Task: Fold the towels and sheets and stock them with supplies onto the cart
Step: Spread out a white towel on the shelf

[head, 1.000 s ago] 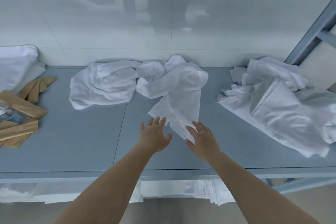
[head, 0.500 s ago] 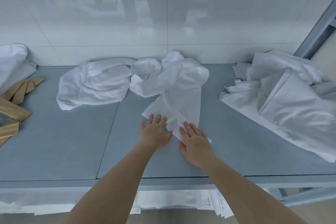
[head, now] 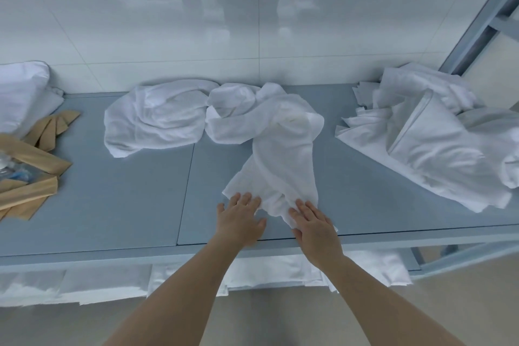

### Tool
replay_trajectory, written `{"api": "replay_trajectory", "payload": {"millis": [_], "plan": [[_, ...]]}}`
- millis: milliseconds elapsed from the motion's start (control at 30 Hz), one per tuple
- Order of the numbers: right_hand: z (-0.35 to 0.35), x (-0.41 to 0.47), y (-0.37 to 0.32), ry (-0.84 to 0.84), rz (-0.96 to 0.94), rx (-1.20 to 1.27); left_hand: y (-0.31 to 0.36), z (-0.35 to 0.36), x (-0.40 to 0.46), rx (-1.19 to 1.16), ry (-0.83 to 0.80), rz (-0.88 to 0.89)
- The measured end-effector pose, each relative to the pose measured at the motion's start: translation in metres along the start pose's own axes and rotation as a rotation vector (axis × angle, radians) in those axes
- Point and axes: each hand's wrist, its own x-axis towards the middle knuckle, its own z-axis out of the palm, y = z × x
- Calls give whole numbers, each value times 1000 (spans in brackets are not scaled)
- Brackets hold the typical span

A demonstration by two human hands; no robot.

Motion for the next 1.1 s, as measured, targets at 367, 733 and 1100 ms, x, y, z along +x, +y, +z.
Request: {"api": "replay_trajectory", "payload": {"millis": [367,733,1100], "plan": [[15,-55,-26,144,0,78,-12,19,-62,54,102,77],[-26,-70,-32,592,-105,174,13,9,-91,-94,327,142],[-111,-77,-51,675,-218,225,71,-57,-109,-333,659,281]]}}
